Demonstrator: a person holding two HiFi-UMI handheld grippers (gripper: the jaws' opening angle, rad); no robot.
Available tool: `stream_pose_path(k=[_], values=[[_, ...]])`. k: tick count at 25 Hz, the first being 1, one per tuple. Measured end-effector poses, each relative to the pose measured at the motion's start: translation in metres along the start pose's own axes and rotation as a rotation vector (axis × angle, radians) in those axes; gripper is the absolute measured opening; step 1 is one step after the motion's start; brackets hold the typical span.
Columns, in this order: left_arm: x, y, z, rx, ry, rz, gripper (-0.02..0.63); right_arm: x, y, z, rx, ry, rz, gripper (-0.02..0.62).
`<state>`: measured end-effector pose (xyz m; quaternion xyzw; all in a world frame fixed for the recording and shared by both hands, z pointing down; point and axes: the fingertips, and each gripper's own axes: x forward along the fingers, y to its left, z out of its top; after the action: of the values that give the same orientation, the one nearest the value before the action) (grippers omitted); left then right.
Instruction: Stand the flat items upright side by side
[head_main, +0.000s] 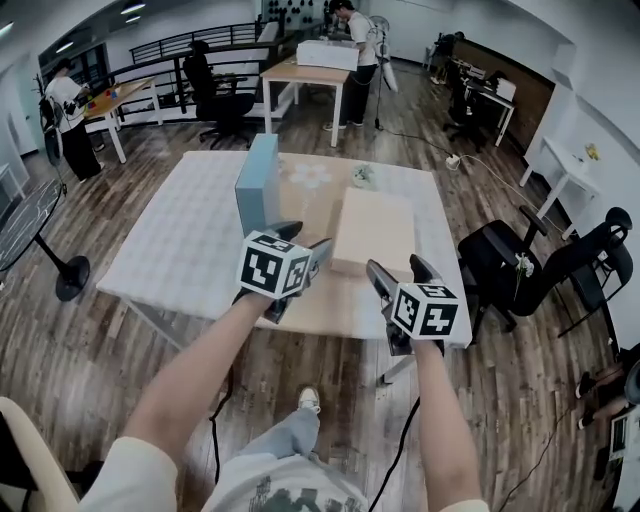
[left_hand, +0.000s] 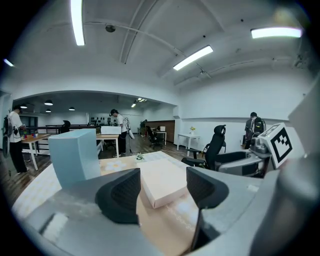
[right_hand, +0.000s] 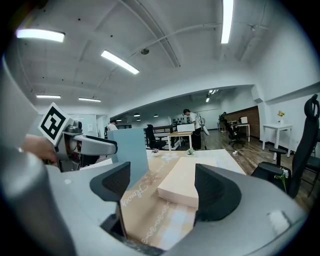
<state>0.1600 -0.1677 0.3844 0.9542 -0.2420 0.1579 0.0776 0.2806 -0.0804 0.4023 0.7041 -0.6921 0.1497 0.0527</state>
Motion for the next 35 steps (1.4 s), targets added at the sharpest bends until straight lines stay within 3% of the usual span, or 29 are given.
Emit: stream_pose_path(k=[10, 21, 35], values=[[0.094, 0.012, 0.007, -0.017, 0.026, -0.026, 0.296, 0.057, -0.072, -0.007, 0.013, 0.062, -0.005, 0.394], [0.219, 0.074, 0.007, -0.083, 0.112, -0.012, 0.296, 0.175, -0.148, 0.004, 0.015, 0.161, 0.049, 0.394], [0.344, 0.121, -0.058, -0.288, 0.296, -0.076, 0.308, 0.264, -0.263, -0.066, 0.183, 0.385, -0.031, 0.417]])
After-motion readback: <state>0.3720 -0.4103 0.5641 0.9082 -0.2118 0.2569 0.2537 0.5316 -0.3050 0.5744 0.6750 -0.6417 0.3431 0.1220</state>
